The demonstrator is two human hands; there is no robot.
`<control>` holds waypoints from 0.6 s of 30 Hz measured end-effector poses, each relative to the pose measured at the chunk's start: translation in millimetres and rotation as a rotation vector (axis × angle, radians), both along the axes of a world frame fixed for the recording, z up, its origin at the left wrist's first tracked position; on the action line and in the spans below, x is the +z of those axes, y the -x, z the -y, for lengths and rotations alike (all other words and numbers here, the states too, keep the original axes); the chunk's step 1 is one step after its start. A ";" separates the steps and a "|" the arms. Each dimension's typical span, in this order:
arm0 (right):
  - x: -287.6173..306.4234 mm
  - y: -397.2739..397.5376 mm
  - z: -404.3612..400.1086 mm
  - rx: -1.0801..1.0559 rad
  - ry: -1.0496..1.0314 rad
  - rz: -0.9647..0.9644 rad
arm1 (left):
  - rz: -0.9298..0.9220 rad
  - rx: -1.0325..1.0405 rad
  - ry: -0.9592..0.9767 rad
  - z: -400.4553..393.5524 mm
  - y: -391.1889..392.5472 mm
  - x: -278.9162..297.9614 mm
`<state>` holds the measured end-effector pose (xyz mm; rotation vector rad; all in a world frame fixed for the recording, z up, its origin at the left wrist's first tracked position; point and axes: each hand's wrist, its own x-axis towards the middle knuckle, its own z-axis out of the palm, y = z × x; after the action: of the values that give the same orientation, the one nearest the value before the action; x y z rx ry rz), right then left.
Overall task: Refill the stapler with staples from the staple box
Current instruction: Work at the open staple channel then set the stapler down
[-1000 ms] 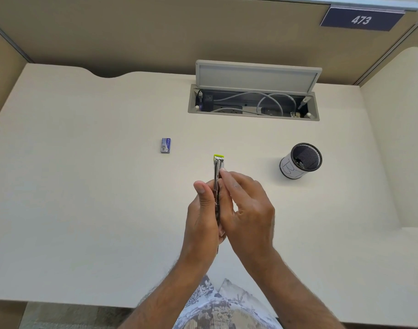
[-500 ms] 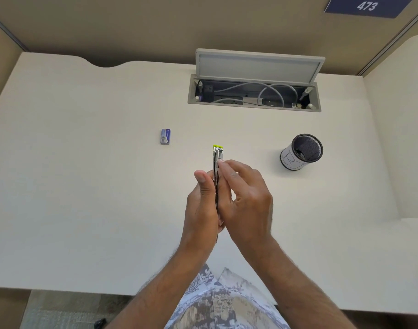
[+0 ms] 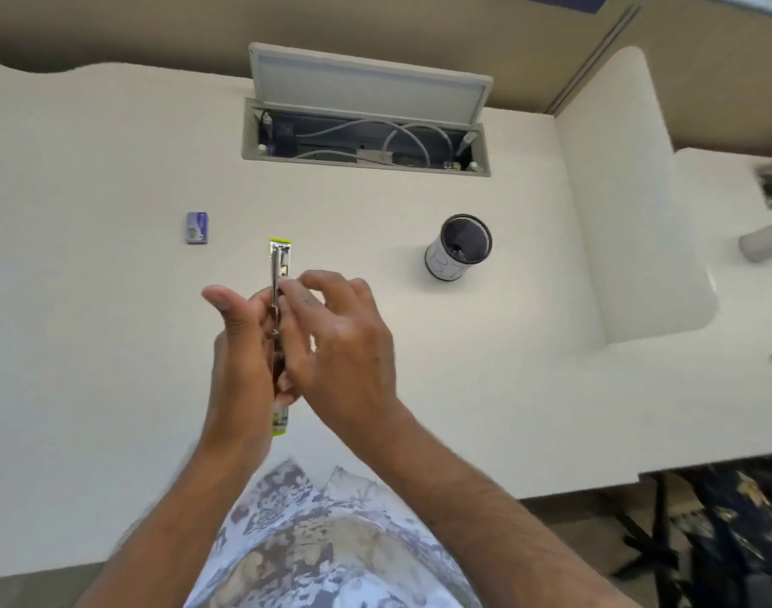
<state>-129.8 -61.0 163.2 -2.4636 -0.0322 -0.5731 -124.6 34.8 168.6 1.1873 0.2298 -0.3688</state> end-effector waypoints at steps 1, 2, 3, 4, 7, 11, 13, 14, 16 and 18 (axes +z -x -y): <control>-1.8 1.0 4.0 0.000 0.006 0.004 | -0.010 -0.007 0.018 1.9 0.7 -1.0; -3.4 1.1 5.5 -0.002 0.007 0.013 | -0.016 -0.010 0.030 2.1 0.9 -0.6; -4.3 1.8 7.6 -0.007 0.007 0.024 | -0.019 -0.014 0.034 3.1 1.1 0.6; -4.8 2.7 9.4 -0.014 0.008 0.032 | -0.019 -0.016 0.029 4.7 1.9 1.8; -5.3 4.1 10.9 -0.026 0.010 0.044 | -0.025 -0.018 0.026 7.7 3.9 3.8; -5.6 4.4 11.2 -0.067 -0.047 0.045 | -0.040 -0.028 0.027 10.5 5.7 5.3; -4.6 4.8 9.7 -0.081 -0.077 0.032 | -0.041 -0.043 0.013 11.5 6.7 6.5; -4.0 4.7 9.0 -0.083 -0.077 0.030 | -0.042 -0.049 0.011 11.9 7.1 7.0; -3.7 4.3 9.0 -0.087 -0.058 0.033 | -0.051 -0.052 0.010 12.4 7.9 8.6; -4.0 5.1 8.9 -0.090 -0.026 0.033 | -0.060 -0.044 0.001 11.9 8.3 8.9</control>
<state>-134.9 -69.9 159.2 -2.4396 0.0726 -0.6489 -132.9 22.9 177.5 1.1826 0.2554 -0.4435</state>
